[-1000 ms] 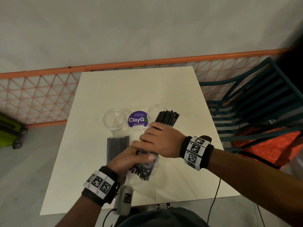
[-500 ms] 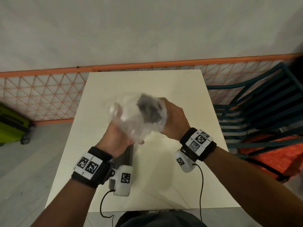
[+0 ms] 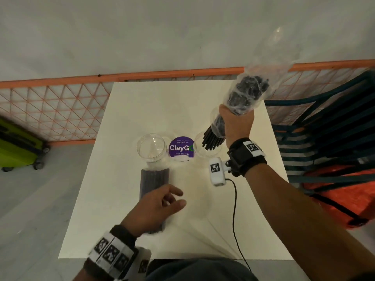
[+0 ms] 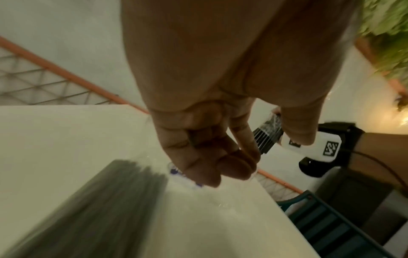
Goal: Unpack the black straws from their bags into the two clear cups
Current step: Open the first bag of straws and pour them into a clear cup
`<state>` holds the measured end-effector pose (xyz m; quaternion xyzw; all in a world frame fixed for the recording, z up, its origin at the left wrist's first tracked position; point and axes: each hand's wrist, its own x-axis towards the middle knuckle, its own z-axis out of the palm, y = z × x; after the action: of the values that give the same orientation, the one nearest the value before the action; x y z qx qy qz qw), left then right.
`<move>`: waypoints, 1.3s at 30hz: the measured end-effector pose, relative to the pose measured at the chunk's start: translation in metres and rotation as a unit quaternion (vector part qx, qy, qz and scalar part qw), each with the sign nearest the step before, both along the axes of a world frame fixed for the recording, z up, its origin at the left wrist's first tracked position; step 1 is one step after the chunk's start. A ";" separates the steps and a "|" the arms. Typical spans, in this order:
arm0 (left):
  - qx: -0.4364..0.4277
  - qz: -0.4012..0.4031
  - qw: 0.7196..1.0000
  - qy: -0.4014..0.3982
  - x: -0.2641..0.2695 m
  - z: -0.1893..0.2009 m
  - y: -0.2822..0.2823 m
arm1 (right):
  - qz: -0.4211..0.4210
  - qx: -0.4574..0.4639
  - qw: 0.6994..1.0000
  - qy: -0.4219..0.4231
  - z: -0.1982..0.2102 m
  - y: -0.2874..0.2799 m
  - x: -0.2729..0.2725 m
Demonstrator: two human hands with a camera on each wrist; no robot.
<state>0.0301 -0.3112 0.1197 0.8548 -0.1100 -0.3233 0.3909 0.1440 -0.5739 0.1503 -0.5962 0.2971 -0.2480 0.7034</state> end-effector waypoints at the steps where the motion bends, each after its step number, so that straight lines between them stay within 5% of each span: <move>1: 0.014 0.004 1.000 0.017 -0.011 -0.008 0.010 | 0.006 0.007 1.000 0.004 -0.004 0.002 0.002; 9: 0.073 0.081 0.993 0.053 -0.059 -0.037 0.054 | 0.096 -0.066 0.990 0.076 -0.047 0.014 -0.003; 21: 0.051 0.084 0.995 0.035 -0.056 -0.041 0.060 | 0.091 -0.055 0.994 0.000 -0.033 -0.003 -0.012; 33: 0.035 0.107 0.993 0.033 -0.061 -0.043 0.067 | -0.065 0.039 0.993 -0.094 0.017 -0.066 -0.061; 36: 0.041 0.109 0.993 0.030 -0.062 -0.046 0.069 | -0.028 0.027 0.999 -0.010 0.000 -0.080 -0.091; 39: 0.047 0.105 0.993 0.023 -0.063 -0.048 0.069 | 0.108 0.000 0.976 0.188 -0.038 -0.082 -0.121</move>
<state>-0.0331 -0.2426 0.0721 0.8715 0.0044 -0.3049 0.3842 0.0231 -0.6560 0.1124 -0.6610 0.3581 -0.0542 0.6572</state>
